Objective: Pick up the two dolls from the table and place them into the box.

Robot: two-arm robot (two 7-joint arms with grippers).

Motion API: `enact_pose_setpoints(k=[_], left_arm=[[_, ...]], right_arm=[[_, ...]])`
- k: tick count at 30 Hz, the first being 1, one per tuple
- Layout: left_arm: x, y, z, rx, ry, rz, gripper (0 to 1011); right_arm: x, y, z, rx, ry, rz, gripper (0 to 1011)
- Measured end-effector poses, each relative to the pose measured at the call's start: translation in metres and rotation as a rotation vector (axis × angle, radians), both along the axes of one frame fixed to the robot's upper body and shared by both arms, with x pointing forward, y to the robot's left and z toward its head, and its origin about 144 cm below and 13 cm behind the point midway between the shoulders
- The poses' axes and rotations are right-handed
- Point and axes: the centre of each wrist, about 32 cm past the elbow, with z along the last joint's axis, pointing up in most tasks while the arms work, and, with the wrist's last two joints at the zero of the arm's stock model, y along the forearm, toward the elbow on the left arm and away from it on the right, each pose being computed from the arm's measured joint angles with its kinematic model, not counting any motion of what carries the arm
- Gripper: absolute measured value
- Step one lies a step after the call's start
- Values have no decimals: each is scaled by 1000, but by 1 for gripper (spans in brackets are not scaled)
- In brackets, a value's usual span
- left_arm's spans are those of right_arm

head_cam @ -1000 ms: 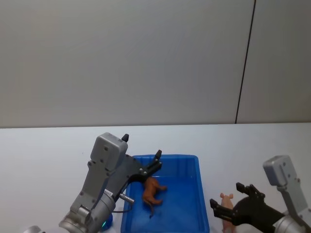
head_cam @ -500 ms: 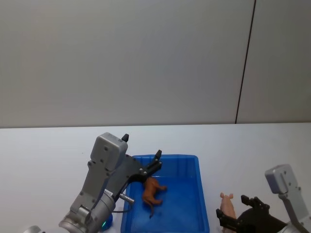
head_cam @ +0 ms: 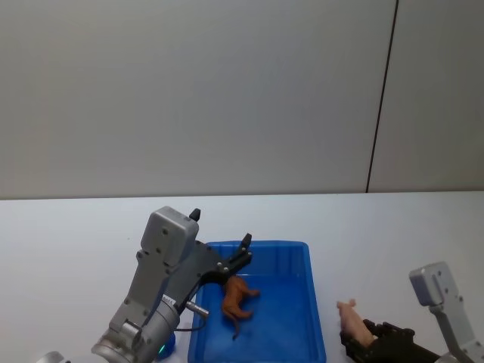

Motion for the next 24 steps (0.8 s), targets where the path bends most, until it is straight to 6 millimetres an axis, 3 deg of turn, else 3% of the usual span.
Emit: enact_pose_setpoints(k=[6,24], left_arm=[[0,0,0,0,0,0,1001],[0,0,0,0,0,0,1001]], right_arm=[[0,0,0,11,4,-2,373],[0,3,23,18,-160,-23,366]])
